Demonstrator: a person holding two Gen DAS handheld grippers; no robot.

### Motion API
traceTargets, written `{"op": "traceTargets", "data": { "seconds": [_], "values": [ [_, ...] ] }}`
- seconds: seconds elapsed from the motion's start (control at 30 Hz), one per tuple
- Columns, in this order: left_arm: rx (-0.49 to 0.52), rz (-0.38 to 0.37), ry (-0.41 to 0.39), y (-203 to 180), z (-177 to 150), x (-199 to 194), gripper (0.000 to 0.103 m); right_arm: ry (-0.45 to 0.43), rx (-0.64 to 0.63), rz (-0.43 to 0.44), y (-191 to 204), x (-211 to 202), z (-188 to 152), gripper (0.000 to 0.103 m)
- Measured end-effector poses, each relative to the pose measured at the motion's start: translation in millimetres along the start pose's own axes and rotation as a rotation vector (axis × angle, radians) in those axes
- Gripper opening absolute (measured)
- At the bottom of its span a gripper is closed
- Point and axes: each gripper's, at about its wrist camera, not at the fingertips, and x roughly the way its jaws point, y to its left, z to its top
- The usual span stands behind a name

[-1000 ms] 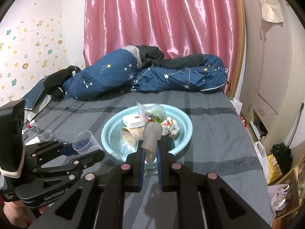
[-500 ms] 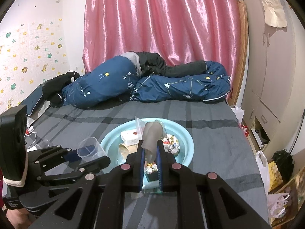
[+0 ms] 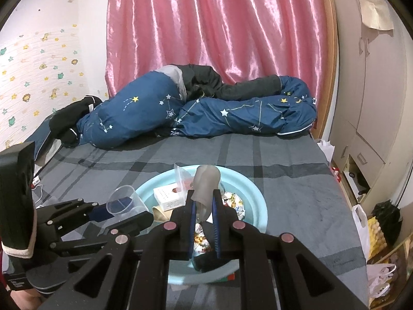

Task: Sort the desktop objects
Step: 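Carry the measuring cup with the left gripper while the right gripper carries the cap over the basin, then release the measuring cup into the basin with the left gripper while the right gripper drops the cap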

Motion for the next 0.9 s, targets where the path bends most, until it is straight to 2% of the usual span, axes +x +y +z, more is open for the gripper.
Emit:
{"op": "traceTargets", "data": {
  "seconds": [0.53,0.9],
  "values": [
    [-0.005,0.016,0.080,16,14,59,0.038,0.061,0.001,0.004,-14,65,14,0.012],
    [0.010,0.031,0.128,17,16,88,0.038,0.101,0.011,0.023,-20,94,16,0.012]
  ]
}}
